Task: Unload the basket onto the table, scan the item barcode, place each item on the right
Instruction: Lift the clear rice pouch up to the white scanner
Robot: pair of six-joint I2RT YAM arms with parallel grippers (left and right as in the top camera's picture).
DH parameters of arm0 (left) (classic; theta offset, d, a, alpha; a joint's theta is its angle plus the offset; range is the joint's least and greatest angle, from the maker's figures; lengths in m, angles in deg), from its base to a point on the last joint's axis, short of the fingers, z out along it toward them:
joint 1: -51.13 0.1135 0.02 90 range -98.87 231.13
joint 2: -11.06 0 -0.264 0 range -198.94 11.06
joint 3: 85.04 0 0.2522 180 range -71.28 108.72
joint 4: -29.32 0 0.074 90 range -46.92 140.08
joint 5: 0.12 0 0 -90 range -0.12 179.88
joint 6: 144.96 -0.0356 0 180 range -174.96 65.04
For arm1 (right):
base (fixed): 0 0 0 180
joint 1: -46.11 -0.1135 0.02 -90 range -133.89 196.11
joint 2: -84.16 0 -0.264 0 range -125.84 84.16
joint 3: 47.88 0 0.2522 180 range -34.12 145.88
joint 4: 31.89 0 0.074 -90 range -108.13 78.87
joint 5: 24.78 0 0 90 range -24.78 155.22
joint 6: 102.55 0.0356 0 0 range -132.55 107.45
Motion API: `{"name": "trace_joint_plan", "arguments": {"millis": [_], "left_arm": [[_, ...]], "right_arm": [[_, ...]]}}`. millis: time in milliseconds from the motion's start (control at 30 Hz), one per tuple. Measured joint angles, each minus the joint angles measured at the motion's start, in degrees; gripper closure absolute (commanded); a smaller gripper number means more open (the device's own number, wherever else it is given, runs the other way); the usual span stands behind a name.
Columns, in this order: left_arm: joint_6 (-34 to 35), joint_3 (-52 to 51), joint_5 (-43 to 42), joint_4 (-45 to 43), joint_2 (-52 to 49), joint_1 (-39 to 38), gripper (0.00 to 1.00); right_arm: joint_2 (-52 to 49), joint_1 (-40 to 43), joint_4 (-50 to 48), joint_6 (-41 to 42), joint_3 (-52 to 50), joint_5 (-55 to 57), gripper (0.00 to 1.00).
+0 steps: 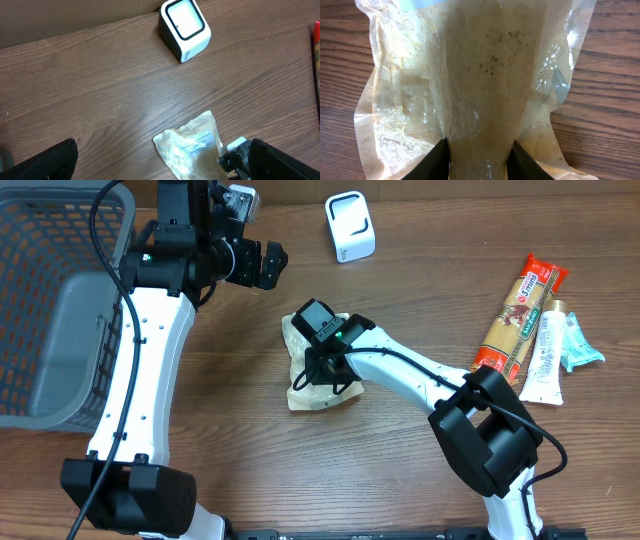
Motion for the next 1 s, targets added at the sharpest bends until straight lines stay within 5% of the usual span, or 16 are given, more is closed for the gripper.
{"name": "trace_joint_plan", "arguments": {"millis": [100, 633, 1000], "left_arm": [[0.0, 0.0, 0.0, 0.0, 0.0, 0.0, 0.00], [0.0, 0.0, 0.0, 0.0, 0.0, 0.0, 0.00], [0.0, 0.0, 0.0, 0.0, 0.0, 0.0, 0.00]], "right_arm": [[0.0, 0.3, 0.6, -0.7, 0.3, -0.2, 0.96], [-1.6, 5.1, 12.7, -8.4, 9.9, 2.4, 0.96], [0.2, 14.8, 8.6, -18.1, 20.5, 4.9, 0.96]]}}
